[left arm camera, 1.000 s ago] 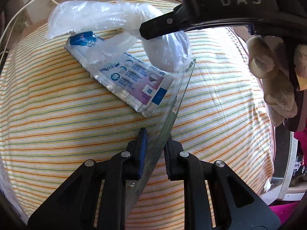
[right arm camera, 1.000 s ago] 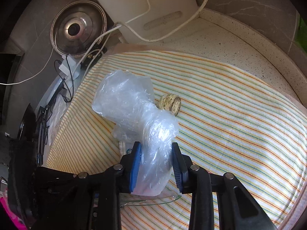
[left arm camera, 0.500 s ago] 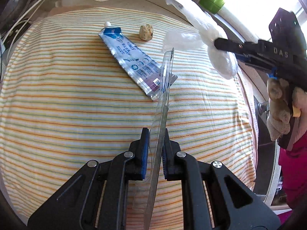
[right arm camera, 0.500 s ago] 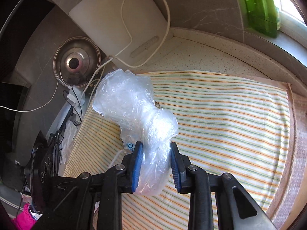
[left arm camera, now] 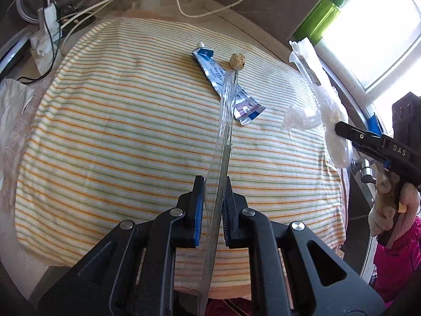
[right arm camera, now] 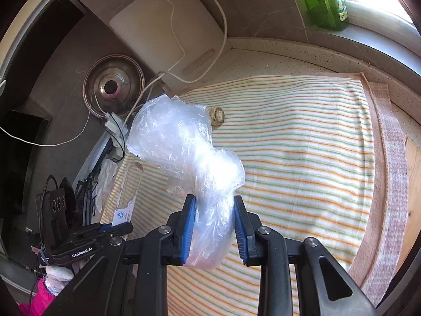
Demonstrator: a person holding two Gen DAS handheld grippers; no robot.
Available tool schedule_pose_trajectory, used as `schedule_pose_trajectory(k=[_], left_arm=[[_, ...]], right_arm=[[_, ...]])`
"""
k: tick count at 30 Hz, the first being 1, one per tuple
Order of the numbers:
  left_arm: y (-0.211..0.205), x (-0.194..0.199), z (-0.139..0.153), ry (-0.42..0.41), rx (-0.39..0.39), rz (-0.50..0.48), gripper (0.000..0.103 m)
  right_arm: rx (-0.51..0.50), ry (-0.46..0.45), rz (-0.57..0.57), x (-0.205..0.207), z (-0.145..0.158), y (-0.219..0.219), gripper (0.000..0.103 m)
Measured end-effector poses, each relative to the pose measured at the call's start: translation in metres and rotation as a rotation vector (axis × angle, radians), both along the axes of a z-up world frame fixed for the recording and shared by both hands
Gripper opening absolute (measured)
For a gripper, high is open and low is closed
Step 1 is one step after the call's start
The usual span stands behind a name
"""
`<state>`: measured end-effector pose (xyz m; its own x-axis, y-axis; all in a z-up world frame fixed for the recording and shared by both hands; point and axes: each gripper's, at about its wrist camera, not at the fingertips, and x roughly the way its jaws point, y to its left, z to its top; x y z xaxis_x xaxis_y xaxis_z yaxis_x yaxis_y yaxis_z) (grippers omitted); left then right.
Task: Collect trash
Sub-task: 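Carry the clear strip and plastic bag over the blue wastebasket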
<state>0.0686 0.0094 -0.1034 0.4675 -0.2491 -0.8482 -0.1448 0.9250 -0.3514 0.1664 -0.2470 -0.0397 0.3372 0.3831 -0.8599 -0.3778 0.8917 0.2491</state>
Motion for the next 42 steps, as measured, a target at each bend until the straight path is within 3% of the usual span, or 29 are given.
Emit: schedule_pose_trajectory(k=[11,20,33,42], left_arm=[[0.031,-0.063,0.013,-0.028,0.037,0.080,0.010],[0.054,-0.127,0.004,-0.006,0.039,0.133,0.010],[0.076,-0.205,-0.026,0.051,0.023,0.185,0.010],[0.078,-0.240,-0.063,0.122,-0.022,0.193,0.010]], right_arm=[[-0.009,0.024,0.039,-0.053,-0.010,0.022,0.028],[0.003,0.053,0.078,-0.103,-0.027,0.063,0.028],[-0.030,0.118,0.165,-0.170,-0.062,0.111,0.028],[-0.085,0.159,0.209,-0.206,-0.090,0.140,0.028]])
